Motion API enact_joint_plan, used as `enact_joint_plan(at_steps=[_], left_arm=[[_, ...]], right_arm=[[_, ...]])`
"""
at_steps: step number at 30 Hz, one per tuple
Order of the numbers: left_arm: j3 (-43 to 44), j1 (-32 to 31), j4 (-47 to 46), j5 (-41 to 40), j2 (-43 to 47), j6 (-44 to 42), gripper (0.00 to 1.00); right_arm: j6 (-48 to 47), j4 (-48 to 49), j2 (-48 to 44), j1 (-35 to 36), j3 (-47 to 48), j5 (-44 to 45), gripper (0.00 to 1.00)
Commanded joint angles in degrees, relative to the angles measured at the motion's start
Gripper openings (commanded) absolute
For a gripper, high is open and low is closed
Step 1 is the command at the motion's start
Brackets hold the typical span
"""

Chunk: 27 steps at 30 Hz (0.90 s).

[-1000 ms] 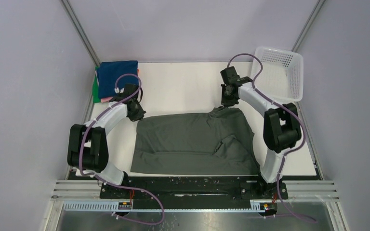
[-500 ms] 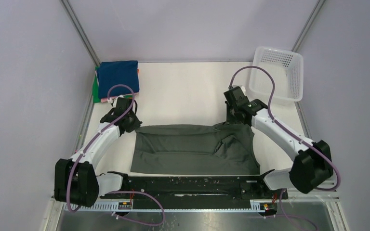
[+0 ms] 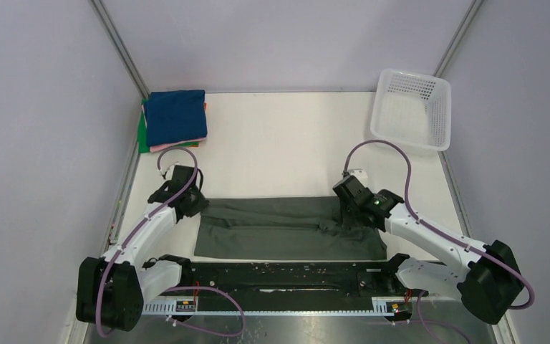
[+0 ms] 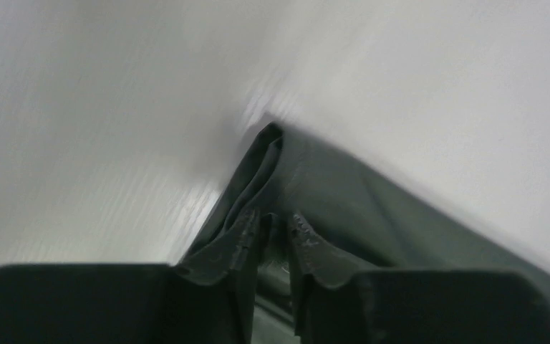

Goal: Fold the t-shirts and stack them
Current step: Fold the other side of the tshirt into a rectangle

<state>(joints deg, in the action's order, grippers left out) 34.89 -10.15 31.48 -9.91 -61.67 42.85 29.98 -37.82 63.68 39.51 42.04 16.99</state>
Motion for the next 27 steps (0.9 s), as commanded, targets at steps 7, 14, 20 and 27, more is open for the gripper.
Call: enact_joint_plan(at_steps=[7, 14, 20, 27], left_arm=[[-1.56, -0.13, 9.35, -7.30, 15.43, 6.36, 0.99], [2.76, -0.73, 4.04, 5.73, 15.00, 4.76, 0.99], [3.16, -5.73, -2.76, 12.72, 3.95, 4.39, 0.99], [1.08, -7.69, -6.06, 11.50, -3.13, 3.30, 0.99]], right_arm=[[9.59, -2.68, -18.78, 6.57, -11.94, -13.04, 0.99], [10.14, 1.99, -27.26, 6.55, -10.52, -5.99, 1.00], [10.16, 8.40, -18.83, 6.45, -6.93, -2.43, 0.99], [15.52, 9.16, -4.76, 4.98, -8.57, -7.92, 1.00]])
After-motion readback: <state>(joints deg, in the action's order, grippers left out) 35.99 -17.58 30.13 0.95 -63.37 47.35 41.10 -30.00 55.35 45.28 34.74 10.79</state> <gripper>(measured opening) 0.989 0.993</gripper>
